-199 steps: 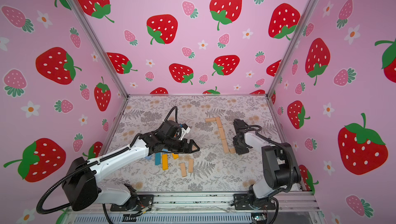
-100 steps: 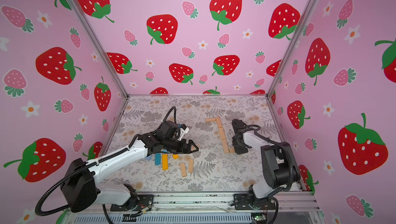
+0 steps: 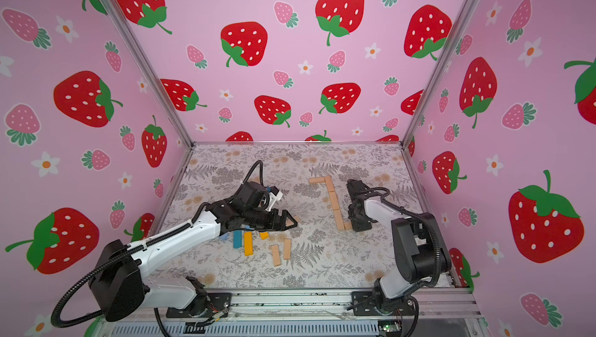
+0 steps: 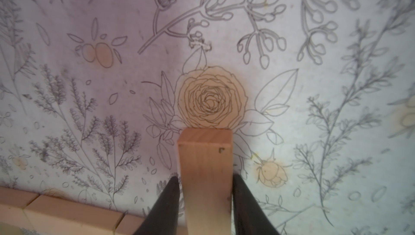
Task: Assemble a giraffe with building blocks
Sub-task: Assemble the building block at the center of the board.
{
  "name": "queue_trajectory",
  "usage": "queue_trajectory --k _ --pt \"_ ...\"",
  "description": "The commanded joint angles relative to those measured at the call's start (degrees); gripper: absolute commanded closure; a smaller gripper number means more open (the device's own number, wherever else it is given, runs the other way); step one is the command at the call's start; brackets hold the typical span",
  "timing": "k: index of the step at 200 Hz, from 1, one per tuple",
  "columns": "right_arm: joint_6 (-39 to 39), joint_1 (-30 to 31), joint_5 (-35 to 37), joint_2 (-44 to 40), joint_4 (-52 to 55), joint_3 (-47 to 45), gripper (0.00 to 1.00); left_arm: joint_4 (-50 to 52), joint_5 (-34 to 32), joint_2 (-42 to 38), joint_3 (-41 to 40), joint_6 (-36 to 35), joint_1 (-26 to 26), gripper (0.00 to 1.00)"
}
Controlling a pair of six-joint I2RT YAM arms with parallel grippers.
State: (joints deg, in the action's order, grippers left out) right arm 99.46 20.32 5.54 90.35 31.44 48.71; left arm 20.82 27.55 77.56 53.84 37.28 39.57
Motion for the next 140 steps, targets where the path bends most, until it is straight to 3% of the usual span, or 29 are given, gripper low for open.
queue_trajectory --k 1,49,81,117,140 --pt "2.9 0.5 0.0 2.0 3.1 -1.8 0.59 -0.1 0.6 -1.1 -0.1 -0.8 -0.3 0.04" --pt "3.6 0.8 -0.1 1.6 3.1 -1.7 0.58 0.1 0.6 -1.4 -0.1 -1.0 -0.5 0.05" --pt "3.7 0.9 -0.2 0.8 3.4 -1.6 0.49 0.4 0.6 -1.6 -0.1 -1.0 -0.6 0.05" --pt "0.8 1.6 0.3 -2.7 5.7 -0.8 0.30 2.2 -0.6 -2.3 -0.2 -1.9 -1.4 0.04" --pt "-2.8 2.4 1.4 -6.9 7.9 -0.2 0.27 5.4 -3.1 -1.9 1.0 -3.8 -2.4 0.03"
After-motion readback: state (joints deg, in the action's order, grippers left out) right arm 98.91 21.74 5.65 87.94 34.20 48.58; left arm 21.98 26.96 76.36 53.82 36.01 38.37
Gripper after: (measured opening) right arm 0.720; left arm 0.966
